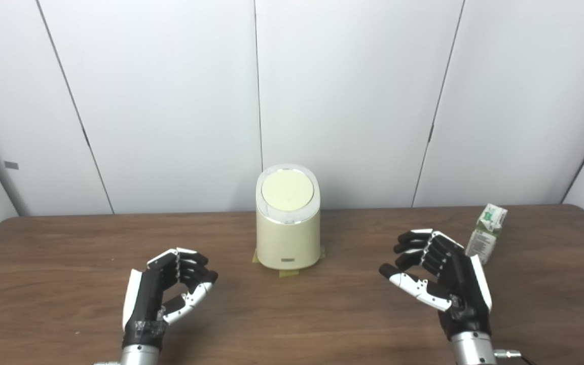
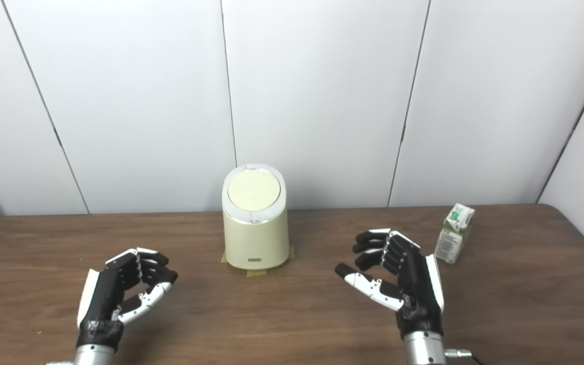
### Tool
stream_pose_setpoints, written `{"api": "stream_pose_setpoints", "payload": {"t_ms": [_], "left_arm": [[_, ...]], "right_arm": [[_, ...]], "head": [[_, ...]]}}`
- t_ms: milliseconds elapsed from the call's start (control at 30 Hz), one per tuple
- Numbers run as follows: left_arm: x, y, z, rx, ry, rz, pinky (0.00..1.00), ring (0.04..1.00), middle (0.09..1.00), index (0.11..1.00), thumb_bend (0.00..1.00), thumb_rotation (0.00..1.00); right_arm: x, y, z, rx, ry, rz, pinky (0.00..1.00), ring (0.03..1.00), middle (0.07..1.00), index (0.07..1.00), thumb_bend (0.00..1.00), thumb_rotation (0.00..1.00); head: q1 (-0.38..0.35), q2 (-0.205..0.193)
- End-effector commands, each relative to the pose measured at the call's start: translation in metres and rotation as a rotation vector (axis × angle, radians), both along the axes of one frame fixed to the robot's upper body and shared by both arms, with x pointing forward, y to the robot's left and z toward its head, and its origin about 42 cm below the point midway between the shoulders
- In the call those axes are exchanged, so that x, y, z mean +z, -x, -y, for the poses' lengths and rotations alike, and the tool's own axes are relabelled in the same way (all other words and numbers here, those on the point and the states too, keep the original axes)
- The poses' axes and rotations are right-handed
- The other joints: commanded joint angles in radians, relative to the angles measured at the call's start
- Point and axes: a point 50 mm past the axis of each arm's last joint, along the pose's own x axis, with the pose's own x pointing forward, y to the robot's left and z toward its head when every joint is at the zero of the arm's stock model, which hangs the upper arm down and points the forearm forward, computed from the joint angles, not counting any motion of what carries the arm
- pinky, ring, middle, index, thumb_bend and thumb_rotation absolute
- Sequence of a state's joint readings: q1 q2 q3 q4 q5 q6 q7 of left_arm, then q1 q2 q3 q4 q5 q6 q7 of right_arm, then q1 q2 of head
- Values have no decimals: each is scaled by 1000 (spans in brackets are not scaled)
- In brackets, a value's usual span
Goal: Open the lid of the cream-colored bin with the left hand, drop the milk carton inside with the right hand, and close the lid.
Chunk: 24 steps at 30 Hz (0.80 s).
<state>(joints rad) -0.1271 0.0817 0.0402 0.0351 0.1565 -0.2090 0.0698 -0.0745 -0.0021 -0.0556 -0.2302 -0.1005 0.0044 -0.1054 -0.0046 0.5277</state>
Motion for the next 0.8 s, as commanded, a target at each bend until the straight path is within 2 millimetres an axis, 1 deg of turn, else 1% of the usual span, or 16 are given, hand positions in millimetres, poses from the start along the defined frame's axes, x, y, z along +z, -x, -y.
{"api": "stream_pose_setpoints", "payload": {"t_ms": [0,67,233,467,533,567,600,633,700,733,767], "left_arm": [[21,-11,3,-12,-9,99,357,412,460,504,516,0],[22,-10,3,-11,-10,99,338,398,453,506,516,0],[21,-10,3,-14,-2,97,360,412,461,503,516,0],[20,-11,3,-13,2,97,354,409,461,504,516,0],[19,-12,4,-8,5,99,378,434,468,501,516,0],[19,-12,6,-3,0,94,416,481,481,498,516,0],[20,-11,7,5,-28,87,469,547,571,498,513,30],[20,-10,7,12,-56,80,581,665,700,665,642,146],[22,-10,10,17,-101,58,739,800,820,813,761,288],[23,-10,10,18,-108,49,816,861,874,875,816,345],[26,-12,12,16,-112,33,865,899,907,913,851,380]], "right_arm": [[18,-5,-2,12,2,89,384,422,503,512,515,0],[18,-5,-2,14,1,91,384,422,503,512,515,0],[18,-5,-2,17,-6,89,384,422,502,513,514,0],[17,-6,-2,8,7,82,385,423,502,512,515,0],[15,-7,-2,9,7,80,382,421,502,513,514,0],[14,-7,-2,10,7,79,381,421,502,515,514,0],[13,-8,-2,11,-1,75,381,420,501,516,514,0],[12,-9,-2,12,-6,72,380,420,500,516,514,0],[12,-11,-1,12,-11,68,379,419,500,517,514,0],[11,-12,-1,11,-11,67,377,418,500,518,514,0],[11,-13,0,13,-15,61,377,418,500,519,514,0]], "head": [[-1,0],[-1,0],[-1,0],[-2,-8],[-1,-13],[2,-19],[6,-23],[8,-25],[13,-33],[13,-33],[22,-37]]}}
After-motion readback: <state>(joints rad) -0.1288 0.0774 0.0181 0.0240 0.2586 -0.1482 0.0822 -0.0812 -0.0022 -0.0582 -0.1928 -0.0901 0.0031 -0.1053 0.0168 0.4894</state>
